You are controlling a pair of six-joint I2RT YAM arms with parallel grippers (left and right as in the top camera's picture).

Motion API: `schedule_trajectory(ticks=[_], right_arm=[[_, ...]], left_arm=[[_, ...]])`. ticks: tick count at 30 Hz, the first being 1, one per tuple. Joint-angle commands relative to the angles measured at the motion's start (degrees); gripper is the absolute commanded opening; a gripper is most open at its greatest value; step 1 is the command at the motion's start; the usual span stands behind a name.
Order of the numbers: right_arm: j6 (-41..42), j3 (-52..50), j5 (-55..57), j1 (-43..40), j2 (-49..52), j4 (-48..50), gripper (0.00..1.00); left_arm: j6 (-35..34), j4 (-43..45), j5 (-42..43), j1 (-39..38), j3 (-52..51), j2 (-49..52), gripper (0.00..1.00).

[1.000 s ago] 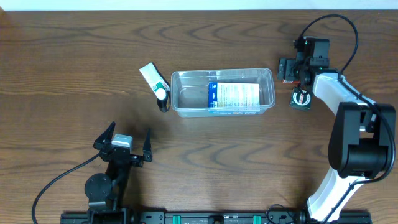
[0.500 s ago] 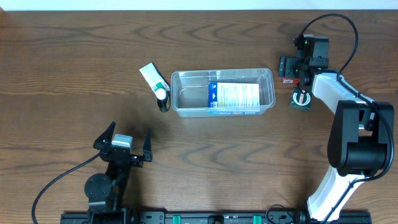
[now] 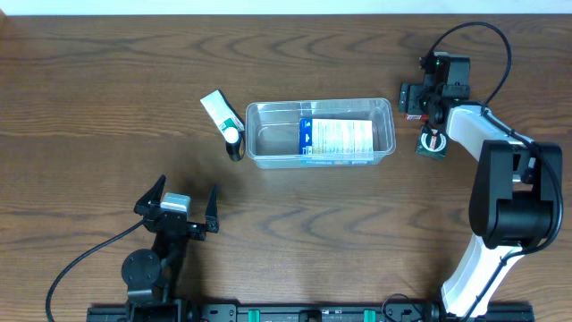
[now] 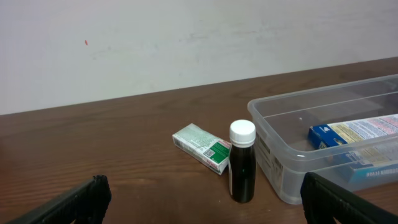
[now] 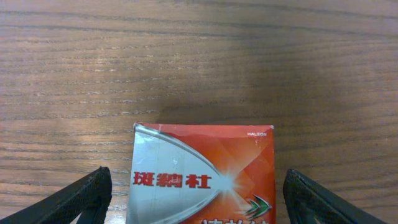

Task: Pack container
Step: 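Carry the red-white box over the container's left end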

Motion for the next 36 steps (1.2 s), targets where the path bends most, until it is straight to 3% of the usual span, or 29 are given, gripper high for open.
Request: schedule_trajectory(ticks=[1,10,18,22,29,36], right_arm=[[-0.8,-0.3,-0.1,0.3,1.3,0.2,0.84],[-0.2,-0.3,0.3,0.3,3.4,0.4,0.80],[-0.2,-0.2,0.9,0.3,3.4,0.5,0.62],[-0.2,-0.2,0.9,0.3,3.1,0.5,0.47],[-0.5,-0.2,2.4,0.3,-1.2,-0.4,0.49],[-0.4,-0.2,2.4,0.5,-12.3,-5.1,0.50]], left_arm=[[0.3,-1.9,0.7,0.3,-1.0,0.0,0.98],[0.3,-1.9,0.7,0.3,-1.0,0.0,0.98],[0.3,-1.9,0.7,0.3,-1.0,0.0,0.98],[0.3,-1.9,0.7,0.3,-1.0,0.0,0.98],[0.3,-1.9,0.7,0.3,-1.0,0.0,0.98],[0.3,-1.9,0.7,0.3,-1.0,0.0,0.98]])
